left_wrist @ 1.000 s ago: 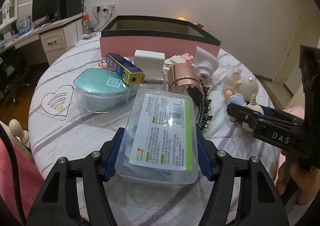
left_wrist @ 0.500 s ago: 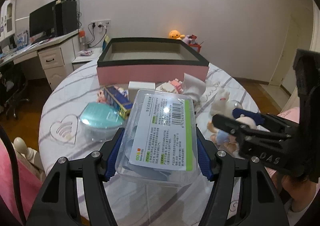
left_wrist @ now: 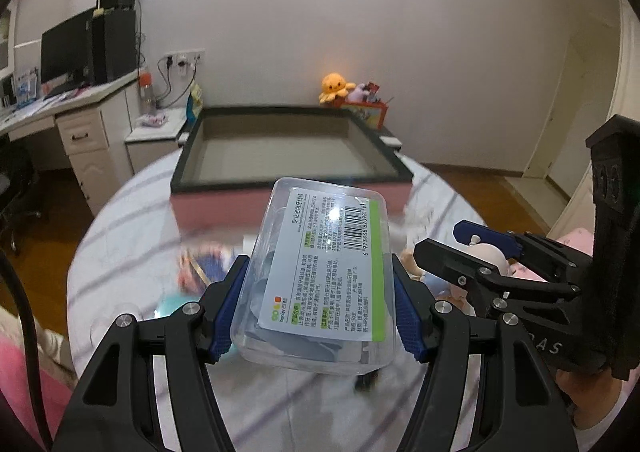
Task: Organize rigid objects
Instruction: 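Carry the plastic box and piggy figurine into the pink box with both tools, then open both tools to release the items inside the pink box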
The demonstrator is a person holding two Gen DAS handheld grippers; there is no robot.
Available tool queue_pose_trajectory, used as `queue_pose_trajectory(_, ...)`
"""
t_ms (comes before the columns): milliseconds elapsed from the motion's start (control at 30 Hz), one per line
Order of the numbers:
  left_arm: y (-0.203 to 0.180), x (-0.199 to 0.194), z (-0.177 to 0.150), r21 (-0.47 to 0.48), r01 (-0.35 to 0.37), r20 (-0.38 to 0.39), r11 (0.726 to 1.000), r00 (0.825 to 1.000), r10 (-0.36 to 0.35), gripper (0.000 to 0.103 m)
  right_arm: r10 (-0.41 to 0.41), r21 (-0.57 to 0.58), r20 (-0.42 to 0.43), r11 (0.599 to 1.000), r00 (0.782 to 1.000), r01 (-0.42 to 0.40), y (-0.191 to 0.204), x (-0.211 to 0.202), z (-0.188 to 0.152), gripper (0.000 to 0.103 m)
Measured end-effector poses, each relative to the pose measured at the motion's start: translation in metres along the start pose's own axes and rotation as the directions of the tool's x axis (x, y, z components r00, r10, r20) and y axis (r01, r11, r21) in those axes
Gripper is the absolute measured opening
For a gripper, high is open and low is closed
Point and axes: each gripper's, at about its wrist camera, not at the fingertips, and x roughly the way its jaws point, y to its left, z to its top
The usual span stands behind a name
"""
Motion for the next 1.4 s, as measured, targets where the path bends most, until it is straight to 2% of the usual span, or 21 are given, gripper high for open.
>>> queue_pose_trajectory(200,0.008,0.02,0.043,0.034,-0.013,0.016,0.999,1.0,0.013,0.066,0.008,-0.018,0.017,1.0,1.0,-0.008,-0.004,0.019,0.045,0.061)
queue_pose_trajectory(300,0.015,0.036,0.064,0.051,-0.052,0.028,0.997,0.998,0.05,0.066,0.002,-0.032,0.025,0.999,1.0,-0.001,-0.006,0.033,0.067,0.061)
queue_pose_trajectory(533,0.046,0.103,0.097,0.011,-0.08,-0.053,0.997,0.995,0.081,0.066,-0.009,-0.008,-0.003,1.0,1.0,0.009,-0.02,0.09,0.112,0.061)
queue_pose_trajectory(667,0.054,0.141,0.098,0.002,-0.114,-0.127,0.994,0.985,0.113,0.066,-0.037,0.017,-0.06,0.999,0.998,0.038,-0.033,0.129,0.117,0.061)
queue_pose_trajectory(767,0.056,0.157,0.093,0.002,-0.112,-0.167,0.994,0.98,0.111,0.067,-0.058,0.024,-0.112,0.998,0.992,0.061,-0.04,0.149,0.112,0.061)
queue_pose_trajectory(867,0.058,0.163,0.089,-0.011,-0.136,-0.192,0.991,0.973,0.131,0.072,-0.034,0.071,-0.137,0.996,0.99,0.045,-0.049,0.153,0.108,0.062)
queue_pose_trajectory(900,0.058,0.16,0.088,-0.016,-0.136,-0.188,0.991,0.973,0.131,0.078,-0.015,0.082,-0.123,0.996,0.992,0.026,-0.051,0.15,0.109,0.064)
queue_pose_trajectory(967,0.056,0.149,0.087,-0.016,-0.135,-0.16,0.991,0.978,0.131,0.08,-0.034,0.067,-0.091,0.997,0.995,0.04,-0.048,0.139,0.112,0.086)
queue_pose_trajectory(1000,0.054,0.141,0.088,-0.014,-0.139,-0.139,0.99,0.981,0.136,0.081,-0.045,0.052,-0.082,0.997,0.996,0.05,-0.045,0.133,0.113,0.094)
queue_pose_trajectory(1133,0.048,0.085,0.087,-0.019,-0.177,-0.018,0.984,0.984,0.177,0.091,-0.042,0.022,-0.028,0.999,0.999,0.043,-0.03,0.101,0.116,0.095)
queue_pose_trajectory(1200,0.044,0.057,0.083,-0.023,-0.215,0.037,0.976,0.976,0.215,0.096,-0.063,0.007,0.047,0.998,0.997,0.062,-0.02,0.068,0.112,0.097)
queue_pose_trajectory(1233,0.04,0.039,0.08,-0.024,-0.233,0.076,0.972,0.969,0.234,0.1,-0.075,0.004,0.069,0.997,0.995,0.075,-0.017,0.058,0.11,0.103)
queue_pose_trajectory(1333,0.034,-0.002,0.071,-0.03,-0.256,0.156,0.966,0.954,0.257,0.102,-0.137,-0.025,0.169,0.989,0.976,0.143,-0.001,0.009,0.1,0.103)
queue_pose_trajectory(1400,0.027,-0.028,0.062,-0.027,-0.261,0.193,0.965,0.946,0.261,0.103,-0.148,-0.035,0.211,0.987,0.966,0.159,0.006,-0.011,0.096,0.103)
